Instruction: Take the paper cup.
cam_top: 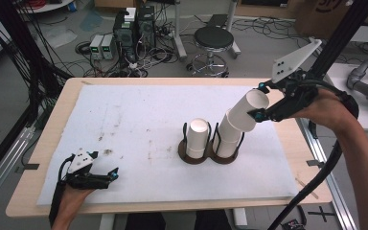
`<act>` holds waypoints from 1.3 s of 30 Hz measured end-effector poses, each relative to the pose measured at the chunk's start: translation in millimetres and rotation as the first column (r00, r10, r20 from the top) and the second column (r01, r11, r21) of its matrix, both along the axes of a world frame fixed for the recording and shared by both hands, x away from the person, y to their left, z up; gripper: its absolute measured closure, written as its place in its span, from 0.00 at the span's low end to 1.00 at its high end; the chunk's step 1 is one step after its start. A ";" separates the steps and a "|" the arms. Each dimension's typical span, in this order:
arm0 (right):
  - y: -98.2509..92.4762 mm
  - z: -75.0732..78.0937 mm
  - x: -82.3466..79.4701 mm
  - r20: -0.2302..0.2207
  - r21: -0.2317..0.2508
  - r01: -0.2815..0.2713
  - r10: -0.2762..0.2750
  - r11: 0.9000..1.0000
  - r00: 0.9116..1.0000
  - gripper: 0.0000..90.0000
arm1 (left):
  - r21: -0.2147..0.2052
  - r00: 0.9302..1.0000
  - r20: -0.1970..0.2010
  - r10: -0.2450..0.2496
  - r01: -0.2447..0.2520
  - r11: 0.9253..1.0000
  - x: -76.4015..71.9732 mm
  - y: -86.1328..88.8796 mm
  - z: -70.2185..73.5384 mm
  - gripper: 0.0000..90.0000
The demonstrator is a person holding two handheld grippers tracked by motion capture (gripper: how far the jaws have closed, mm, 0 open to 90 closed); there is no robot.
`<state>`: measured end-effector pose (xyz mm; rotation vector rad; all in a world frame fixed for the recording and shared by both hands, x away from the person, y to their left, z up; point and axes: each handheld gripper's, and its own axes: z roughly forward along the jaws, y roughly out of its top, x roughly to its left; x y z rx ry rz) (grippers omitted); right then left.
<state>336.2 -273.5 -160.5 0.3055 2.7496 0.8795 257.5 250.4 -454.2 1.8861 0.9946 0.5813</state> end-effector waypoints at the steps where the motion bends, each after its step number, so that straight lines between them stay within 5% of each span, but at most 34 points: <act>1: 2.7 -3.8 -0.4 -0.006 0.003 -0.012 0.012 1.000 1.000 0.38 | -0.001 1.000 0.000 -0.002 0.002 1.000 -0.1 0.3 0.1 0.04; 21: 9.7 -29.7 -28.7 -0.011 0.060 -0.068 0.069 0.996 0.998 0.38 | 0.002 1.000 -0.002 -0.002 0.002 1.000 0.1 -0.1 0.1 0.04; 39: 19.9 -64.6 -33.1 -0.057 0.085 -0.091 0.096 0.992 0.994 0.38 | -0.001 1.000 -0.009 -0.022 0.022 1.000 0.7 0.3 0.2 0.04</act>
